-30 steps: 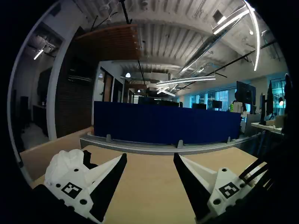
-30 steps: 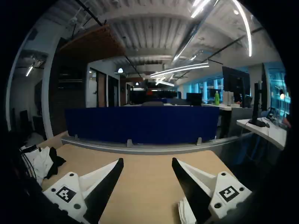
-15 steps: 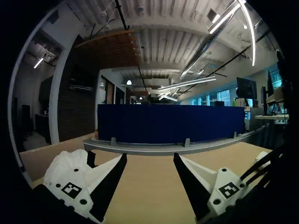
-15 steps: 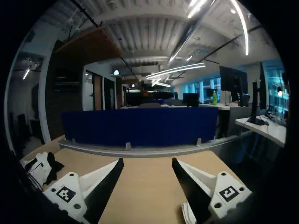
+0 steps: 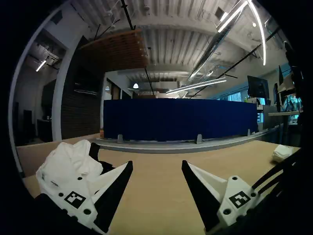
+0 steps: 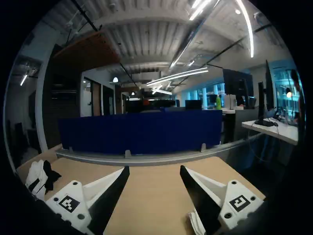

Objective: Fold towel

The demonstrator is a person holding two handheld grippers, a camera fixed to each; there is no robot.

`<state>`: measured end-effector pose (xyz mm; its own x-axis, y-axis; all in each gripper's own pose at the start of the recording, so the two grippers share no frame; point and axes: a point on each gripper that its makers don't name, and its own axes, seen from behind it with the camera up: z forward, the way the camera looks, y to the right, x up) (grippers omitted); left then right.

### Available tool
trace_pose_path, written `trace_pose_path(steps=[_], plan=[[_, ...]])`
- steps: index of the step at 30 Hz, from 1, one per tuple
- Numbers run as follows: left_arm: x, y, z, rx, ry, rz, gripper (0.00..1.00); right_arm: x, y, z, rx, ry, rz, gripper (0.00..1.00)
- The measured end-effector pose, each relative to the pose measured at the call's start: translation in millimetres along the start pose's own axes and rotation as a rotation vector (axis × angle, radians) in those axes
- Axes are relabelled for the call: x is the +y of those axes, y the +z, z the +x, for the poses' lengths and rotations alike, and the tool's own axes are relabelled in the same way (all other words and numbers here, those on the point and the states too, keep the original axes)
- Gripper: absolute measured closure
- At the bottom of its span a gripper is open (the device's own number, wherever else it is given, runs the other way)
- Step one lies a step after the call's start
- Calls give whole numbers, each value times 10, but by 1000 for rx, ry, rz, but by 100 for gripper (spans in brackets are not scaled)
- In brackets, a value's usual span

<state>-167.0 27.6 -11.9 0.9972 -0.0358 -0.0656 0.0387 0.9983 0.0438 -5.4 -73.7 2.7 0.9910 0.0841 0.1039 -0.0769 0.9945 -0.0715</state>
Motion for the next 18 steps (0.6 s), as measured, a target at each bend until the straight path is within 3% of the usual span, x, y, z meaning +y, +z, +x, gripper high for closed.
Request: trace_pose_path(steps=[18], plan=[[-21, 37, -223, -13, 14, 1, 7, 15, 21, -94, 6, -16, 7, 0]])
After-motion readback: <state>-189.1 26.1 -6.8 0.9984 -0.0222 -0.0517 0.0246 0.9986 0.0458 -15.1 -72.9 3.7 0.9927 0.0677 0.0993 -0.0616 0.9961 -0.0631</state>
